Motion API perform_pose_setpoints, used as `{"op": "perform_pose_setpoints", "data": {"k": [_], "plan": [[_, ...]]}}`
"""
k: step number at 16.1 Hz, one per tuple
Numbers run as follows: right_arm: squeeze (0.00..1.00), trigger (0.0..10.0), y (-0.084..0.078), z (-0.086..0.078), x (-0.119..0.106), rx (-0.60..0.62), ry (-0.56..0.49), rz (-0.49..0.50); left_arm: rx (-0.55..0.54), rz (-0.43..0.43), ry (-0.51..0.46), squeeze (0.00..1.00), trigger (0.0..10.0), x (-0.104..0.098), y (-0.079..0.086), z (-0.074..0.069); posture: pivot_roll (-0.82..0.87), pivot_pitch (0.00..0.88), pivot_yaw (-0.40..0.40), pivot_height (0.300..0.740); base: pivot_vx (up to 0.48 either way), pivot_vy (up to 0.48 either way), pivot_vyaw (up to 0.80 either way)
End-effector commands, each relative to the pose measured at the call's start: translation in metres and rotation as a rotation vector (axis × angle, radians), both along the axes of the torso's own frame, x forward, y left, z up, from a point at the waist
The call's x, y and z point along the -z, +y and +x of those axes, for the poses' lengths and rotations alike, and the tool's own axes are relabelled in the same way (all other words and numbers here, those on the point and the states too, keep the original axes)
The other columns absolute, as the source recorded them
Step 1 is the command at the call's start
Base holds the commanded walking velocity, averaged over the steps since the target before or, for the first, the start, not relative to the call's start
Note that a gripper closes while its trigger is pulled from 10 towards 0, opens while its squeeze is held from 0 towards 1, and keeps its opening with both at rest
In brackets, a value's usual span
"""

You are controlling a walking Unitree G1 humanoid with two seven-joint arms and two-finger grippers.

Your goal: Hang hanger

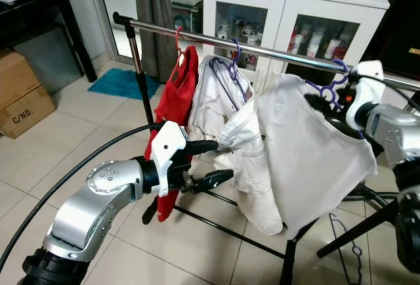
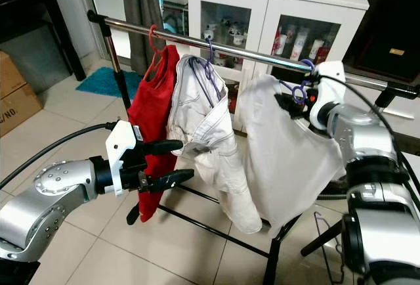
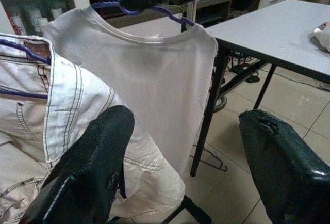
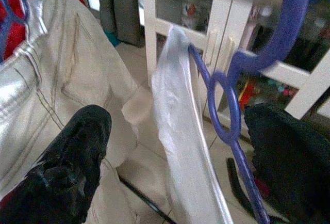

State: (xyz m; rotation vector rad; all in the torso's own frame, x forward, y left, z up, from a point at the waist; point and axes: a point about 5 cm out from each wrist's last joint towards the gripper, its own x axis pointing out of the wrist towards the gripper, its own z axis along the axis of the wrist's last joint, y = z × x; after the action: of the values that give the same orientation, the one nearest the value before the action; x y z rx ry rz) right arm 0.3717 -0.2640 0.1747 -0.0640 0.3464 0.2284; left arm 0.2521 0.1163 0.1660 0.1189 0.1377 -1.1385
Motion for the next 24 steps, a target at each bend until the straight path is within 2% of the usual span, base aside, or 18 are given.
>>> {"op": "perform_pose_setpoints", "data": {"k": [1, 4, 5, 6, 7, 11, 24], "plan": [[0.00, 10.0, -0.001, 0.003, -0.001, 0.009, 0.010, -0.012, 0.017, 0.006, -0.003, 0.00, 10.0, -0.002, -0.001, 0.002, 0.08, 0.000, 0.012, 0.740, 0.000, 0.000, 0.00], [0.00, 10.0, 0.000, 0.006, 0.001, -0.006, 0.019, 0.026, 0.024, 0.009, 0.000, 0.00, 10.0, -0.002, -0.001, 0.000, 0.08, 0.000, 0.012, 0.740, 0.000, 0.000, 0.00], [0.00, 10.0, 0.002, 0.008, -0.003, -0.029, -0.005, 0.071, 0.025, 0.008, 0.001, 0.00, 10.0, -0.002, -0.001, 0.000, 0.08, 0.000, 0.011, 0.740, 0.000, 0.000, 0.00], [0.00, 3.1, 0.004, 0.009, -0.005, -0.054, -0.012, 0.110, 0.026, 0.009, 0.002, 0.00, 10.0, -0.002, -0.001, 0.001, 0.08, 0.000, 0.010, 0.740, 0.000, 0.000, 0.00], [0.00, 0.0, 0.003, 0.009, -0.004, -0.063, 0.001, 0.102, 0.027, 0.009, 0.002, 0.00, 10.0, -0.002, -0.001, 0.001, 0.08, 0.000, 0.010, 0.740, 0.000, 0.000, 0.00], [0.00, 0.0, 0.004, 0.008, 0.001, -0.073, 0.059, 0.094, 0.034, 0.009, 0.001, 0.00, 10.0, -0.001, -0.002, 0.001, 0.08, 0.000, 0.011, 0.740, 0.000, 0.000, 0.00], [0.00, 0.0, 0.009, 0.013, -0.002, -0.061, 0.054, 0.113, 0.026, 0.011, -0.012, 0.00, 10.0, -0.001, -0.003, 0.002, 0.09, 0.000, -0.003, 0.740, 0.000, 0.000, 0.00]]}}
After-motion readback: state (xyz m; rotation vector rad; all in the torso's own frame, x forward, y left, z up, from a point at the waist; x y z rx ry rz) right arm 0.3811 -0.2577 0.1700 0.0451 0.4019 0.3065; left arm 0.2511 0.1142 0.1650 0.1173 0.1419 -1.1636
